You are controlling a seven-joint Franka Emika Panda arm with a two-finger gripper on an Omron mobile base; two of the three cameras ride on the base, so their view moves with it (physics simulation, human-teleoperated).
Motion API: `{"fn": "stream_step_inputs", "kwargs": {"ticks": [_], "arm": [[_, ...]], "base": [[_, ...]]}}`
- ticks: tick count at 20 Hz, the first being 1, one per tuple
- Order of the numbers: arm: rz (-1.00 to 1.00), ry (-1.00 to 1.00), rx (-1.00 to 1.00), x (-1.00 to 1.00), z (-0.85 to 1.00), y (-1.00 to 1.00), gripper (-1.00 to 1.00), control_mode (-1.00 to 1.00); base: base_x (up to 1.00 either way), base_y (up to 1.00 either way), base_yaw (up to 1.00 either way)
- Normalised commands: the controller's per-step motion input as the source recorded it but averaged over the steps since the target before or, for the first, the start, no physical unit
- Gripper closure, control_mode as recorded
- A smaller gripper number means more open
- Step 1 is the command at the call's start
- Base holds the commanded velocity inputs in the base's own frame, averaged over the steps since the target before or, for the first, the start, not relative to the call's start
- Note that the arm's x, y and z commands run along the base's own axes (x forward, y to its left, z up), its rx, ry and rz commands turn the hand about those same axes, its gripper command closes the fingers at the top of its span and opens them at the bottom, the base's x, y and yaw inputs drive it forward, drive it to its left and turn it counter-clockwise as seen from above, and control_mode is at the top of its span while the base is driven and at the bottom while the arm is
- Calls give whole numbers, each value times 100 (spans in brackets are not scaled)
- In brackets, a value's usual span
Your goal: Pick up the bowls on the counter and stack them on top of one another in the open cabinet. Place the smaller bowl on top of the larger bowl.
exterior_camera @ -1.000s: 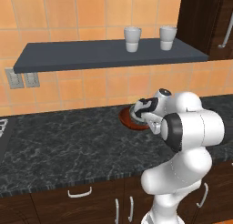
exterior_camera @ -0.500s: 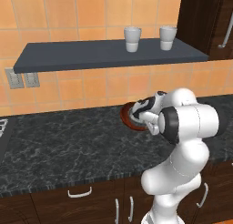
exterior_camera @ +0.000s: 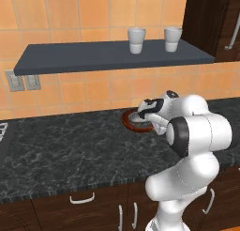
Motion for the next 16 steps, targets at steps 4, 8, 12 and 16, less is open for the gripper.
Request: {"fn": "stream_step_inputs", "kwargs": {"ticks": [4,8,12,16], "arm": [[2,0,3,-27,13,-35,-100,-100],[9,3,3,-1,2,-68,-100,-100],[14,-7,4,8,1,-50,-100,-100],[18,-6,5,33,0,-10,-100,-100]], "base": [[0,0,0],[0,0,0],[0,0,0],[0,0,0]]}}
